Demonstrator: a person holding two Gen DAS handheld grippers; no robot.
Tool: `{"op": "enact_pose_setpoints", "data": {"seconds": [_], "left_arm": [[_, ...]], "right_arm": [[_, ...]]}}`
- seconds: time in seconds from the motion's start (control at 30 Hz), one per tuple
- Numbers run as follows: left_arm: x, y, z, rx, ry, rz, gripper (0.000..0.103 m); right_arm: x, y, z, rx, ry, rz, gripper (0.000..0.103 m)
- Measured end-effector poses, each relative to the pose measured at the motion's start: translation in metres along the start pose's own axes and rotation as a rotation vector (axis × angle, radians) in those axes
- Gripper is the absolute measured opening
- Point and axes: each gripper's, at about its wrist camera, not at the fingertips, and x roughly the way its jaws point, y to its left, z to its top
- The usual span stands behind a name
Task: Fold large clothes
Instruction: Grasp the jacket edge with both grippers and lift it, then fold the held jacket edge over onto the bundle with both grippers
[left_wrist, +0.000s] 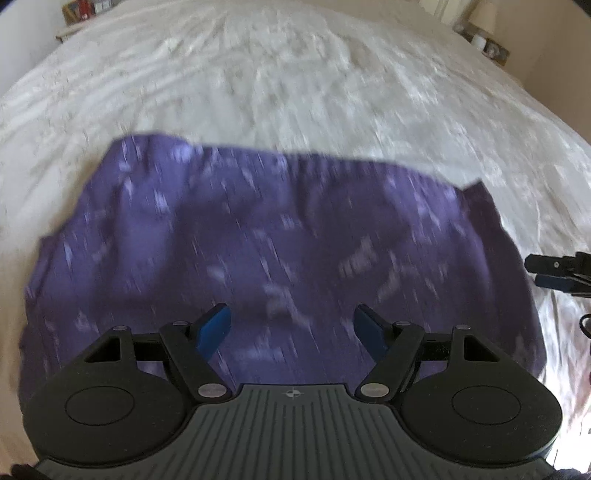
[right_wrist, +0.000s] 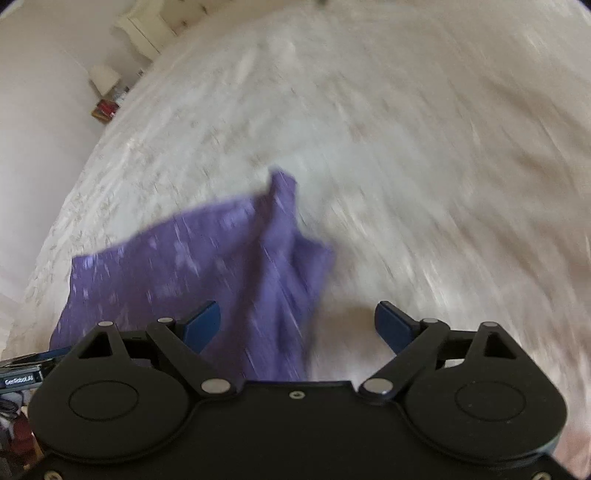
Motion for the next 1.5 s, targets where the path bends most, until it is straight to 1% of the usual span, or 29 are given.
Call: {"op": "enact_pose_setpoints", "data": {"seconds": [0.07,0.17,0.23,0.3,0.37,0.47,0.5,0.53,0.57,0.6,0.63,0.7,0.77,0.8,0.83,0.87,0.93,1.0,1.07,1.2,1.27,1.33,1.37,1.43,1.5], "left_arm": [[0.002,-0.003,-0.005,0.009,0.011,0.0,0.073],[0.0,-0.006,-0.007,0.02,-0.001,-0.004,0.073],[-0.001,-0.01,-0.006,0.023,-0.008,0.002,0.073],[0.0,-0.012,-0.003,0.022,-0.015,0.004,0.073],[0.001,-0.014,-0.001,0.021,-0.021,0.007,0.073],[0.004,-0.017,0.007,0.02,-0.031,0.012,0.073],[0.005,-0.019,0.011,0.021,-0.041,0.01,0.072],[0.007,-0.019,0.016,0.021,-0.051,0.009,0.072],[0.009,-0.019,0.021,0.017,-0.061,0.009,0.072],[0.012,-0.018,0.027,0.01,-0.07,0.008,0.069],[0.016,-0.017,0.033,0.0,-0.079,0.004,0.062],[0.027,-0.016,0.046,-0.022,-0.082,0.006,0.055],[0.04,-0.015,0.057,-0.036,-0.084,0.02,0.039],[0.047,-0.015,0.061,-0.038,-0.076,0.033,0.023],[0.056,-0.015,0.065,-0.036,-0.059,0.049,0.016],[0.063,-0.015,0.069,-0.032,-0.042,0.056,0.016],[0.078,-0.017,0.072,-0.006,-0.017,0.05,0.009],[0.089,-0.02,0.073,0.029,0.006,0.06,0.009],[0.099,-0.019,0.074,0.039,0.029,0.059,0.008],[0.106,-0.012,0.081,0.019,0.057,0.043,0.009],[0.103,-0.012,0.083,0.023,0.062,0.04,0.008],[0.093,-0.012,0.084,0.009,0.04,0.038,0.007],[0.085,-0.012,0.082,-0.002,0.024,0.025,0.007],[0.067,-0.013,0.069,-0.019,0.001,-0.001,0.007],[0.048,-0.015,0.048,-0.028,-0.013,-0.02,0.007]], "right_arm": [[0.0,-0.004,-0.009,0.003,0.026,0.028,0.092],[0.012,-0.002,-0.013,0.025,0.06,0.121,0.092],[0.028,0.0,-0.01,0.045,0.081,0.189,0.083],[0.049,0.002,-0.008,0.079,0.122,0.251,0.077],[0.069,0.008,-0.006,0.094,0.151,0.272,0.077],[0.08,0.016,0.001,0.088,0.145,0.28,0.076],[0.08,0.015,0.001,0.107,0.143,0.285,0.069],[0.079,0.012,0.001,0.127,0.143,0.281,0.058],[0.077,0.008,-0.002,0.144,0.144,0.284,0.057],[0.076,0.004,-0.004,0.168,0.14,0.297,0.056],[0.076,0.002,-0.004,0.181,0.139,0.303,0.055],[0.075,0.003,-0.004,0.185,0.138,0.307,0.055],[0.075,0.003,-0.004,0.183,0.139,0.306,0.055],[0.076,0.002,-0.004,0.185,0.14,0.308,0.055],[0.076,0.001,-0.004,0.186,0.141,0.312,0.055],[0.077,0.0,-0.004,0.187,0.143,0.315,0.055],[0.078,0.001,-0.003,0.189,0.144,0.32,0.055],[0.078,-0.001,-0.003,0.193,0.146,0.325,0.055],[0.077,-0.004,-0.003,0.196,0.148,0.329,0.054],[0.077,-0.007,-0.003,0.199,0.151,0.334,0.054],[0.077,-0.008,-0.003,0.199,0.152,0.334,0.054],[0.076,-0.011,-0.003,0.198,0.155,0.335,0.053],[0.075,-0.011,-0.003,0.198,0.156,0.335,0.053],[0.075,-0.011,-0.003,0.201,0.157,0.336,0.053],[0.075,-0.011,-0.003,0.2,0.157,0.334,0.053]]}}
